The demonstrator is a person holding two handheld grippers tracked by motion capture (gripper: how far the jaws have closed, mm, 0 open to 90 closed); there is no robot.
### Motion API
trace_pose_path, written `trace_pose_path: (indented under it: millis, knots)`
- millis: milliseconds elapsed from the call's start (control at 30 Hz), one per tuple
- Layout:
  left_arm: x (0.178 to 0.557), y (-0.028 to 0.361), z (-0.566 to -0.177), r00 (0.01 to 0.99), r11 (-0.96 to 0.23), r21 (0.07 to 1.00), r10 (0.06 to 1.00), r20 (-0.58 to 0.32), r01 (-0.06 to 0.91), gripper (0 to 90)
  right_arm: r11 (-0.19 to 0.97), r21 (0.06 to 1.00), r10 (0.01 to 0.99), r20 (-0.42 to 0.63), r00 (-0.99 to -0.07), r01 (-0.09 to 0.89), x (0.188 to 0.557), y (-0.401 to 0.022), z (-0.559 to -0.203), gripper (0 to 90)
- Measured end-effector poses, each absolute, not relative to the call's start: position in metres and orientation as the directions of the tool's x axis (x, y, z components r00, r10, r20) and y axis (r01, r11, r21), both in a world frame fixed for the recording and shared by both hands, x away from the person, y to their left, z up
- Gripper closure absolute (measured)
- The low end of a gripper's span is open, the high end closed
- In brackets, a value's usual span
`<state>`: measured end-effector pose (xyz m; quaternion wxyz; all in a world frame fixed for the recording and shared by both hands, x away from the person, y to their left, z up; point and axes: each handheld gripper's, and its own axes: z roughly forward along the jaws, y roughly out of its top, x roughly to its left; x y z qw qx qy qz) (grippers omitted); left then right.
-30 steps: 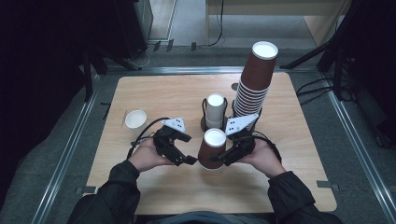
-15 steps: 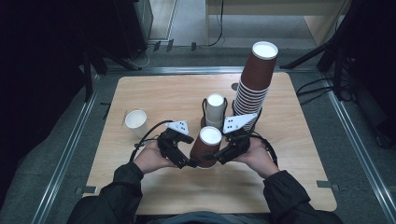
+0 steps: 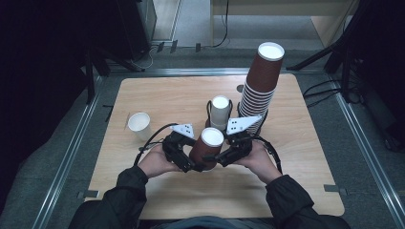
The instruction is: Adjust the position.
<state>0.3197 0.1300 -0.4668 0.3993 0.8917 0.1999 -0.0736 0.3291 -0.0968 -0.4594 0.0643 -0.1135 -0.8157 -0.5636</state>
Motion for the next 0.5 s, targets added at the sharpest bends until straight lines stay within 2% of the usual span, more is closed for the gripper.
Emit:
trace_pose_path:
  millis: [400,500]
  knots:
    - [0.3171,0.1233,-0.4695,0.915,-0.606,0.686,0.297,-0.274,0.402,0.0,0.274,0.92,0.102,0.264,-0.959,0.282,0.3291,-0.0929,-0.4602,18.5]
    - [0.3171,0.1242,-0.4685,0.914,-0.599,0.692,0.3,-0.273,0.403,4.0,0.26,0.919,0.107,0.278,-0.955,0.297,0.3296,-0.094,-0.4598,18.5]
